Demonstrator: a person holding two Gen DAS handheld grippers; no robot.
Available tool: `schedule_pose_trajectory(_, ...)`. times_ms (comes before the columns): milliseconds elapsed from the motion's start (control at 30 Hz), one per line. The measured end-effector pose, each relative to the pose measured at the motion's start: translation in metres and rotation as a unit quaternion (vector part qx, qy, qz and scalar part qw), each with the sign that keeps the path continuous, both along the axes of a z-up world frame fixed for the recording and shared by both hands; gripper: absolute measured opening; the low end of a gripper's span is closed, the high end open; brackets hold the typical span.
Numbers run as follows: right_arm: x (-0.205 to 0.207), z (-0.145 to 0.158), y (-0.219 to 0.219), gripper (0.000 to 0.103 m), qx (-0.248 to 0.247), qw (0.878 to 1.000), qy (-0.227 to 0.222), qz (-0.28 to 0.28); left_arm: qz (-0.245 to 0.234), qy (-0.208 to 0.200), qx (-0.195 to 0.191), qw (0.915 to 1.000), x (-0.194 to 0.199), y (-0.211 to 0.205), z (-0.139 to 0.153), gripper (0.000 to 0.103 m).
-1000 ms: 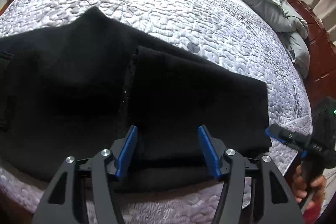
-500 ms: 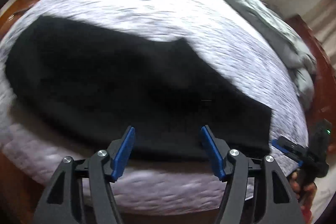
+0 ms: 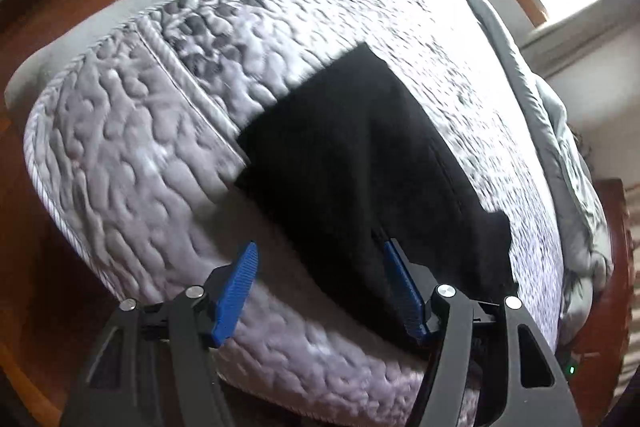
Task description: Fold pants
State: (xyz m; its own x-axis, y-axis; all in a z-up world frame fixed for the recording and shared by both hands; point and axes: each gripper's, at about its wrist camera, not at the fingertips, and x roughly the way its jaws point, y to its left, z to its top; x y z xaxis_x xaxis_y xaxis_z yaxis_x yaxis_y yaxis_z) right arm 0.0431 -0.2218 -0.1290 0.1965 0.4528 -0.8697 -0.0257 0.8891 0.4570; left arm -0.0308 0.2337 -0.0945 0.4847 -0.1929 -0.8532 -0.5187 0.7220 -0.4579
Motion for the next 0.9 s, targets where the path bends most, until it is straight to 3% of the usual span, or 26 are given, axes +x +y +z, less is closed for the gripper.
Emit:
schedule_pose_trajectory(100,0.001,0.001,0.002,0.075,-0.009,1.0,-0.001,0.002,0.013,0.0,-0.014,0.9998,0.008,0.01,-0.007,0.063)
schedule_pose_trajectory(167,-0.001,0.001,0.004,0.078,-0.017,1.0,-0.005,0.009,0.011,-0.008,-0.024,0.9996,0.012,0.011,-0.008,0.053)
schedule_pose_trajectory(200,-0.001,0.001,0.006,0.079,-0.021,1.0,-0.007,0.013,0.009,-0.008,-0.026,0.9996,0.015,0.007,-0.009,0.04)
schedule_pose_trajectory(333,0.0,-0.001,0.012,0.084,-0.031,0.999,-0.007,0.02,0.025,-0.019,-0.016,0.9994,0.012,0.007,-0.004,0.017)
schedule_pose_trajectory(433,0.0,0.0,0.014,0.085,-0.035,0.999,-0.007,0.022,0.037,-0.022,-0.021,0.9989,-0.002,0.014,-0.009,0.006)
schedule_pose_trajectory(567,0.001,-0.002,0.017,0.085,-0.038,0.999,-0.007,0.024,0.033,0.023,-0.008,0.9992,-0.007,0.017,-0.031,0.001)
schedule_pose_trajectory(667,0.0,-0.002,0.017,0.086,-0.036,0.999,-0.008,0.025,0.035,0.01,-0.046,0.9983,-0.017,0.016,-0.036,0.001)
schedule_pose_trajectory(700,0.0,-0.002,0.017,0.086,-0.035,0.999,-0.008,0.025,0.035,0.002,-0.054,0.9979,-0.022,0.013,-0.033,0.001)
schedule_pose_trajectory(767,0.0,-0.002,0.016,0.086,-0.033,0.999,-0.009,0.025,0.039,-0.013,-0.064,0.9971,-0.027,0.009,-0.026,0.014)
schedule_pose_trajectory(800,0.001,-0.002,0.016,0.086,-0.033,0.999,-0.008,0.026,0.041,-0.018,-0.07,0.9965,-0.028,0.008,-0.025,0.038)
schedule_pose_trajectory(833,0.001,-0.003,0.017,0.086,-0.033,0.999,-0.007,0.026,0.046,-0.022,-0.077,0.9957,-0.029,0.008,-0.024,0.069)
schedule_pose_trajectory(867,0.001,-0.003,0.017,0.087,-0.033,0.999,-0.007,0.026,0.053,-0.027,-0.08,0.995,-0.03,0.007,-0.022,0.075)
schedule_pose_trajectory(900,0.001,-0.003,0.017,0.087,-0.033,0.999,-0.008,0.026,0.062,-0.036,-0.078,0.9944,-0.029,0.007,-0.022,0.074)
